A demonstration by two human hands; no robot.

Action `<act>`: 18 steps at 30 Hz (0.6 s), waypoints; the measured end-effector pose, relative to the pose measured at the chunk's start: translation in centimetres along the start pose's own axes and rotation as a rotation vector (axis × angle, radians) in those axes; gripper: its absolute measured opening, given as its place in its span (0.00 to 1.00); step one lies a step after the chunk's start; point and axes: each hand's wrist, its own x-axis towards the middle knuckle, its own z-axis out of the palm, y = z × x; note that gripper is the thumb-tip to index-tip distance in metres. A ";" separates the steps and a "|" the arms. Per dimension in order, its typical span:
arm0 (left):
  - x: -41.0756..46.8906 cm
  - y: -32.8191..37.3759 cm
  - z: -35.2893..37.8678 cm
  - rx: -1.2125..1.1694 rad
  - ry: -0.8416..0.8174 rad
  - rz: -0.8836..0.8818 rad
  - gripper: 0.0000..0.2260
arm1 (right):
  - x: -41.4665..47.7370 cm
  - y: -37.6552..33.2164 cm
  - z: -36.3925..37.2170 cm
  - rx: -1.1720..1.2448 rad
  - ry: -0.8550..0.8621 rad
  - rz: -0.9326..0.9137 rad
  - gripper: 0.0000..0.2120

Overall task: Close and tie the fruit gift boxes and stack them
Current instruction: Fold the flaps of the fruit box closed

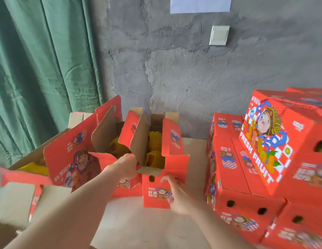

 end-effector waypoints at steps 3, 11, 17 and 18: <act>-3.8 1.9 0.0 -0.025 -0.027 -0.006 0.10 | -3.7 -0.6 -0.3 -0.060 -0.026 0.027 0.26; -12.6 6.5 1.1 -0.110 -0.066 -0.025 0.11 | -13.9 -2.3 -0.9 0.008 -0.090 0.078 0.20; -18.7 10.1 1.6 -0.095 -0.034 -0.031 0.11 | -21.3 -2.3 -1.5 0.016 -0.056 0.040 0.19; -19.7 10.7 1.7 -0.099 -0.032 -0.039 0.11 | -22.4 -2.1 -1.5 0.020 -0.065 0.025 0.18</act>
